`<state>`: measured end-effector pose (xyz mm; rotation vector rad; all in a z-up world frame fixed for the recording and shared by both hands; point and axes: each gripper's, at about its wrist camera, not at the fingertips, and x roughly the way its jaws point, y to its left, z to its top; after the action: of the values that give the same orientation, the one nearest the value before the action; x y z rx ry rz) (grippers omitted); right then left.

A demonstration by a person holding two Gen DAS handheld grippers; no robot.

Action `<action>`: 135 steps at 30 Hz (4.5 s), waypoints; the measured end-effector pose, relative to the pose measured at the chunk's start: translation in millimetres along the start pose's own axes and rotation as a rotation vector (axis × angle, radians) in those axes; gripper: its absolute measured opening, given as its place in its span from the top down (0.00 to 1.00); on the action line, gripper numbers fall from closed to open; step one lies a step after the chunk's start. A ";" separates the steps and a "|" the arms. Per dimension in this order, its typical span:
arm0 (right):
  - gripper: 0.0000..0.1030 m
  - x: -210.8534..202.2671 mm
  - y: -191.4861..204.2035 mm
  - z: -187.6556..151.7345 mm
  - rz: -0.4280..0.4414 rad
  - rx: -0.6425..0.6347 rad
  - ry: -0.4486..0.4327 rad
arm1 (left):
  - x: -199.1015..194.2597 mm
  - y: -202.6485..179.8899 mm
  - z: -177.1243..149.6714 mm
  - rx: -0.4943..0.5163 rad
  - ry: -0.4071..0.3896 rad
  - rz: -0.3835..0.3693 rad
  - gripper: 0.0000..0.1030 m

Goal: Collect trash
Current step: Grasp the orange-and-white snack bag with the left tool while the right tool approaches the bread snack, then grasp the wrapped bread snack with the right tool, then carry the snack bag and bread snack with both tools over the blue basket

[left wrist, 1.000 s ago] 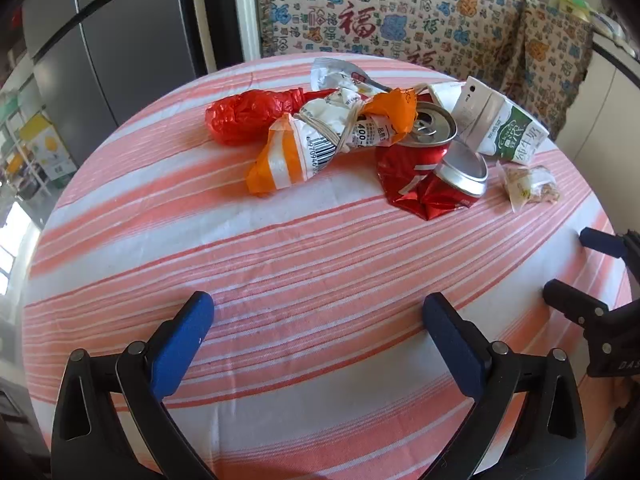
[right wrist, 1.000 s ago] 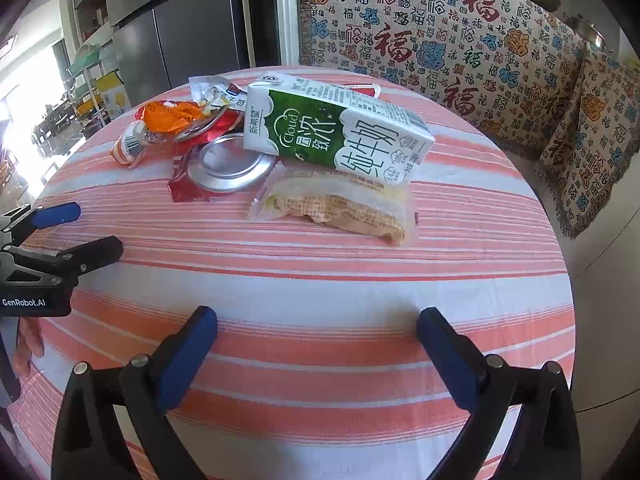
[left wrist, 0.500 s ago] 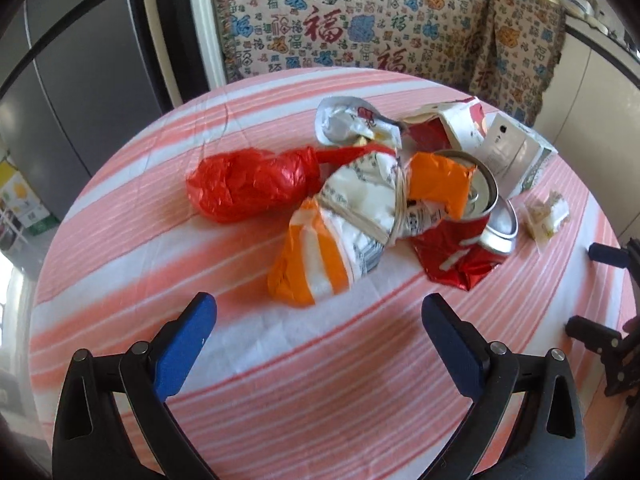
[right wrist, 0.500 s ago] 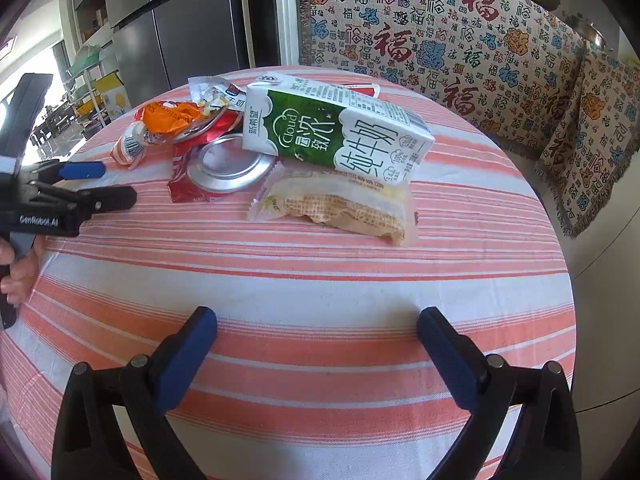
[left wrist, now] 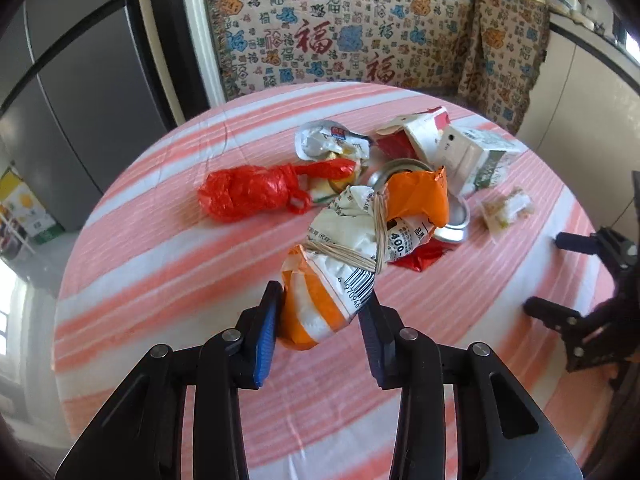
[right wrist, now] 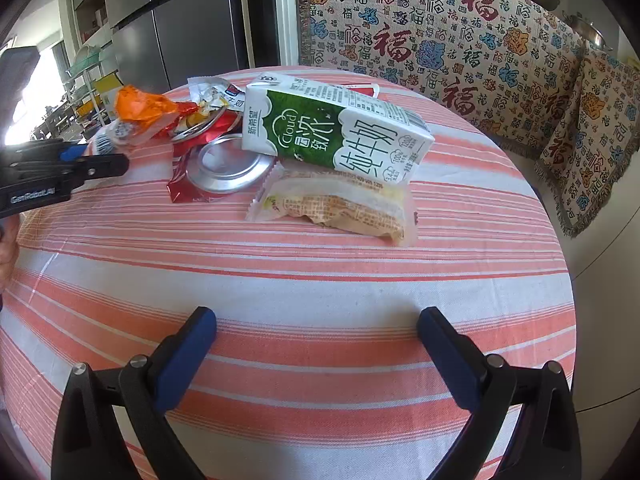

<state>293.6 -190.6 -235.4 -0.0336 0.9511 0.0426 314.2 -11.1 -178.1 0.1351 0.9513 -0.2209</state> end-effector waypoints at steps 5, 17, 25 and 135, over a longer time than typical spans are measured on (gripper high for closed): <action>0.00 0.0 0.1 0.2 0.000 0.000 0.000 | -21.2 10.7 -34.3 -0.187 0.115 -0.193 0.63; 0.00 0.1 -0.3 0.2 0.001 0.001 0.000 | -13.9 59.7 -41.8 -0.364 0.115 -0.157 0.53; 0.00 0.3 -0.4 0.2 0.001 0.002 -0.001 | -14.3 45.5 -37.0 -0.269 0.023 -0.204 0.10; 0.82 -96.1 -179.8 -4.7 0.063 0.162 0.115 | -44.8 -207.2 -7.3 0.005 -0.104 -0.311 0.43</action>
<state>243.2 -372.5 -158.0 0.1450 1.0678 0.0215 232.4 -204.7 -149.2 -0.0208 0.8658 -0.5127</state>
